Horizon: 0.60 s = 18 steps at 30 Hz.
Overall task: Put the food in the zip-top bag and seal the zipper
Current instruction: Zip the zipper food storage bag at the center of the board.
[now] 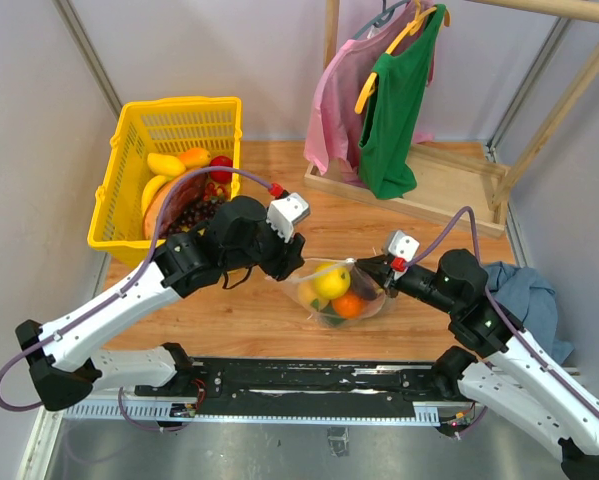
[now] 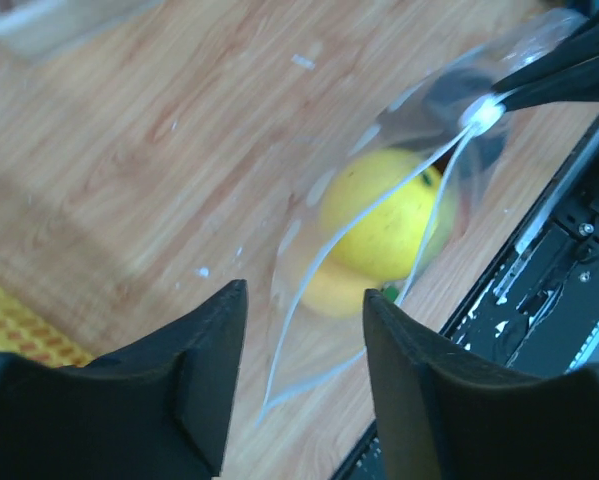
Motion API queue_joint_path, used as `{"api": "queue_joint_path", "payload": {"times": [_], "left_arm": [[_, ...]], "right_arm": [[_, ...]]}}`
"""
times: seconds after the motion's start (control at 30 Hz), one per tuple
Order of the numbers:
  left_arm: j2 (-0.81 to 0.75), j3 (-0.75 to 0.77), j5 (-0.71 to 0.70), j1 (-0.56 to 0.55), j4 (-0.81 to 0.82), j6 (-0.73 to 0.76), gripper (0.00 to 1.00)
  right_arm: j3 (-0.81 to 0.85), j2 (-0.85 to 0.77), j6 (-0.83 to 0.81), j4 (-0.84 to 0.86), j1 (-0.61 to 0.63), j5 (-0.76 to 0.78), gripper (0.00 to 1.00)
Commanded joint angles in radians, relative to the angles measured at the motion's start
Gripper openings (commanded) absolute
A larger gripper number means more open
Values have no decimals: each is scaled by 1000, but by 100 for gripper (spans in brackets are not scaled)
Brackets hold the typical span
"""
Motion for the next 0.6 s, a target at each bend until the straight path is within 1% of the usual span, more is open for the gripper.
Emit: {"api": "queue_joint_path", "payload": {"times": [0.0,0.1,0.23,0.3,0.4,0.57], "left_arm": [[24,22,159,-2,166,118,57],[46,17,246,-2,234,169,60],[81,27,379,-4,291,222,62],[99,27,422,-5,308,252,62],[136,24,456,-7,316,294,62],[210,48,489,-10,297,323,59]], "right_arm": [[59,7,-36,-3,-9,-77,1],[73,16,-45,-10,-9,-87,1],[88,23,-55,-13,-9,-93,1],[94,28,-60,-17,-10,-96,1],[99,33,-60,-18,-9,-108,1],[99,31,-61,-17,-9,-117,1]]}}
